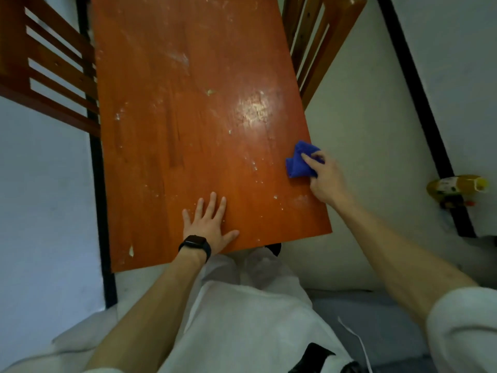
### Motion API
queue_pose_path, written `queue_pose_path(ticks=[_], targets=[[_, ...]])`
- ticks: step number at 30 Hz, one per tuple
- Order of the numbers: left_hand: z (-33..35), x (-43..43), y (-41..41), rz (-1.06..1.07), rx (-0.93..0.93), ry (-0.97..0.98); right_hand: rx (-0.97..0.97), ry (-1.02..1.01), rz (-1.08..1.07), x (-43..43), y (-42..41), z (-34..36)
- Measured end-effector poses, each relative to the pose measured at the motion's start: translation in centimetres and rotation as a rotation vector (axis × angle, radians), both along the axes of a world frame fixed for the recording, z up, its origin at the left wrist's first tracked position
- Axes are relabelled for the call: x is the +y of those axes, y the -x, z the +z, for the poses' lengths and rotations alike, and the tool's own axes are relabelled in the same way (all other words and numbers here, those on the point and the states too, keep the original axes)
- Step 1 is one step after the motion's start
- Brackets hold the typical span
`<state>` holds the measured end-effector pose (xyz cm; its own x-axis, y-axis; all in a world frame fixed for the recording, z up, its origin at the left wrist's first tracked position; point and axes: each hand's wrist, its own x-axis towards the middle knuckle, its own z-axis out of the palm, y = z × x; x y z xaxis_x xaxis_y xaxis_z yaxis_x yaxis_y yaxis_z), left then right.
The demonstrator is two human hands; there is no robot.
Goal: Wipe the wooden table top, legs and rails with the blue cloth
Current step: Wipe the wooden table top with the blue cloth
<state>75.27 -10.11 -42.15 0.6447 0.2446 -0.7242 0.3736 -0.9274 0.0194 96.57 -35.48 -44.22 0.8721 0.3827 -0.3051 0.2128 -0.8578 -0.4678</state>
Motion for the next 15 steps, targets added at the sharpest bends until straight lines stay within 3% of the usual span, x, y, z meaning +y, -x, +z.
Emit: queue_pose_path(ticks=[4,6,9,11,15], targets=[[-0.7,0.0,0.7,0.013,-0.038,-0.006,-0.216,-0.005,0.067,-3.4,7.2,-1.0],[-0.7,-0.1,0.9,0.003,-0.042,-0.016,-0.233,-0.05,0.166,-7.5,11.4,-1.0],[-0.6,-0.3,0.8,0.004,-0.052,-0.033,0.115,0.115,0.374,-13.1,15.6,-0.2],[-0.6,-0.4,0.5,0.001,-0.056,-0.036,0.331,0.224,0.31,-14.1,15.6,1.0],[-0.3,-0.8,0.3,0.005,-0.063,-0.021,0.139,-0.053,0.018,-8.4,10.8,4.3]])
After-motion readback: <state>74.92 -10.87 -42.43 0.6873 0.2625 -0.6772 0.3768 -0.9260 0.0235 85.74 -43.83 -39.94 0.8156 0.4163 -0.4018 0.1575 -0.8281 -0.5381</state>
